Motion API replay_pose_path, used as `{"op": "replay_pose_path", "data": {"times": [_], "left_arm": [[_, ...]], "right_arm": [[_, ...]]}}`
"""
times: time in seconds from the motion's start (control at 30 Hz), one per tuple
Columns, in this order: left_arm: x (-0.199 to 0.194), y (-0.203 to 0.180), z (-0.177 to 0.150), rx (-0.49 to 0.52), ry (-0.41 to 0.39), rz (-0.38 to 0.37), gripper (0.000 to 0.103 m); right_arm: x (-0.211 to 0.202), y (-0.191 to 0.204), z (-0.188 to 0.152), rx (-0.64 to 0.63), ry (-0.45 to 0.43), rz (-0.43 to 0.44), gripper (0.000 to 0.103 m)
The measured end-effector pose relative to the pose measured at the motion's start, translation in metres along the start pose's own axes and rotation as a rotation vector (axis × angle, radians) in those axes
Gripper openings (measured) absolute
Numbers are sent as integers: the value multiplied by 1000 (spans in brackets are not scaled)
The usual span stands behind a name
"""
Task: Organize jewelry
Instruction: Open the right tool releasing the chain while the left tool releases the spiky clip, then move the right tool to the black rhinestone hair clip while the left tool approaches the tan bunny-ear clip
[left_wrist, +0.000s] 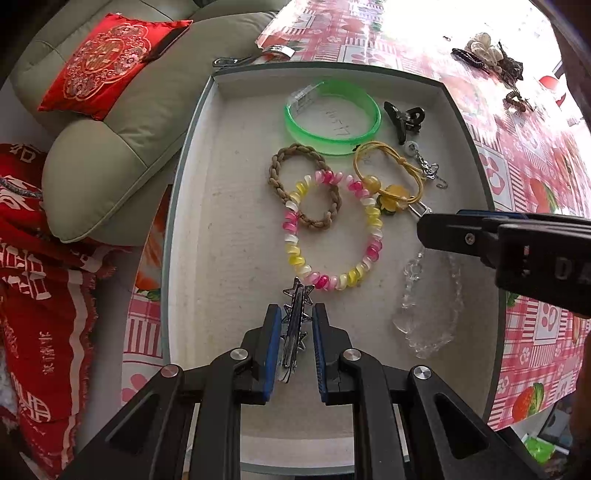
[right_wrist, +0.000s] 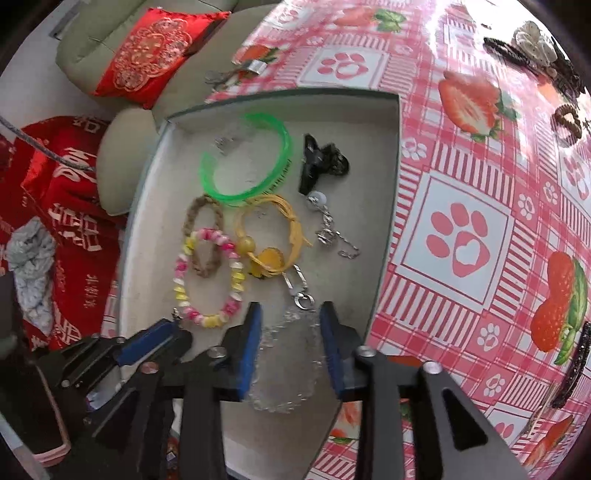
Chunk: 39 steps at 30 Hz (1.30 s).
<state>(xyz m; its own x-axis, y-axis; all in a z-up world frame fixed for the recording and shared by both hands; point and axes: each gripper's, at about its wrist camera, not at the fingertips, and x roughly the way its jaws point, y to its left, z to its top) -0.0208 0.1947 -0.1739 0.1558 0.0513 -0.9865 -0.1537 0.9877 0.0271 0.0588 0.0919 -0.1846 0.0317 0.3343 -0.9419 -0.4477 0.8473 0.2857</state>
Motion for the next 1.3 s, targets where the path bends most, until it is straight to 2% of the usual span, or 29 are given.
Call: {"op": "replay_pose_path", "data": {"times": [0.2,0.37,0.57,0.77,0.8,0.83,0.87,0.93,1.07,1.17,1.3], "left_arm": [[-8,0,2,-9,-7,13,23],[-18,-2,5,-1,-25,31,23],[-22,-4,8,16,-27,38,23],[-28,-6,13,18,-39,14,24],[-29,-7,14,17,-39,14,51],[-31,-8,16,14,-43,22,98],[-35,-10,16,6,-68,47,103],[-40,-16,18,26,-95,48,103],[-44,-36,25,74,-98,46,103],[-50,-55,30,103,-108,37,103],[-58,-86,32,149,-117,0,103]], "right_arm": [[-21,4,3,7,-49,19,45],[-45,-3,-1,29,-96,24,55],[-68,-30,-13,101,-122,9,62],[-88,-66,-30,193,-143,-19,63],[-93,-74,-34,211,-149,-26,63],[-96,-81,-38,225,-152,-33,65],[-99,-88,-41,238,-154,-39,69],[-106,-104,-49,268,-162,-50,75],[-117,-130,-64,316,-167,-84,76],[-124,-153,-77,357,-171,-124,86],[-130,-184,-94,419,-168,-172,86]]}}
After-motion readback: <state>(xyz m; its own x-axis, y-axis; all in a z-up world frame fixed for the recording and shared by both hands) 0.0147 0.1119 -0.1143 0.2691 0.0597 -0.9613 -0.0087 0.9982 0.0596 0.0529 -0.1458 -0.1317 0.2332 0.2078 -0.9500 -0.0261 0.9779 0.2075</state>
